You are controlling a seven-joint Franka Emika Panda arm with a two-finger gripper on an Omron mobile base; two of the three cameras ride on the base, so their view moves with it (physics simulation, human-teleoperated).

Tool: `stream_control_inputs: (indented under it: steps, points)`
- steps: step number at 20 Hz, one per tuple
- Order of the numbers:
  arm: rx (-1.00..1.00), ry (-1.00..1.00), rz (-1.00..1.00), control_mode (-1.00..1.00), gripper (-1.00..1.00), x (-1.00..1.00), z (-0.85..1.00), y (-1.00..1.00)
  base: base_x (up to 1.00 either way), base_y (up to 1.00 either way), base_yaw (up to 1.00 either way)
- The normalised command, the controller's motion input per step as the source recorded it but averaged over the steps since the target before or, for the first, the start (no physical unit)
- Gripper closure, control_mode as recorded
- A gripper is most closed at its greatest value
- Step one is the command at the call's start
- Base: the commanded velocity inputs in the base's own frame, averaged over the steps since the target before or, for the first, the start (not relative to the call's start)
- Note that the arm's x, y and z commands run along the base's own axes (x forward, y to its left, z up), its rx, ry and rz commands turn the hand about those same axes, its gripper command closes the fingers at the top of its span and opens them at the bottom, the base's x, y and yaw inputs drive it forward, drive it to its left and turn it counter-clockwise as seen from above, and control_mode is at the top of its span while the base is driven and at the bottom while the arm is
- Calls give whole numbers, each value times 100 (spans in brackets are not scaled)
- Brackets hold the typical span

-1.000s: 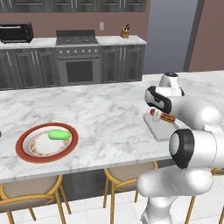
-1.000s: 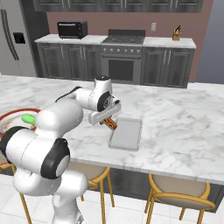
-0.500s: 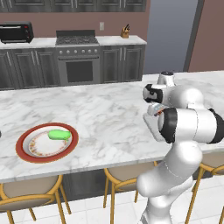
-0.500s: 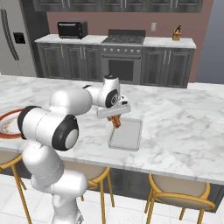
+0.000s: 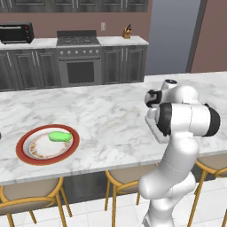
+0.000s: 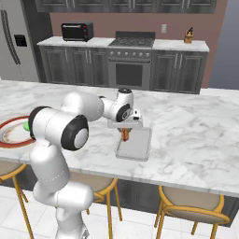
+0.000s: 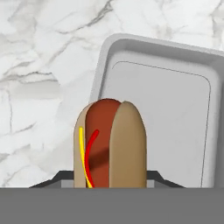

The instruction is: Place one cooked food and one vegetable from the large plate to each tupperware container.

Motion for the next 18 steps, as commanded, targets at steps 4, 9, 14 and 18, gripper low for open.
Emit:
stream_control_inputs:
  steps: [4,9,14,18]
  points:
    - [3,4,0,-100,100,48,-33,-25,0,0,0]
    - [0,1,0,-100,100,10,-33,-6,0,0,0]
    - [0,0,-1,-100,100,0,-22,0,0,0,0]
    - [4,-4,-2,-100,100,-5,0,6,0,0,0]
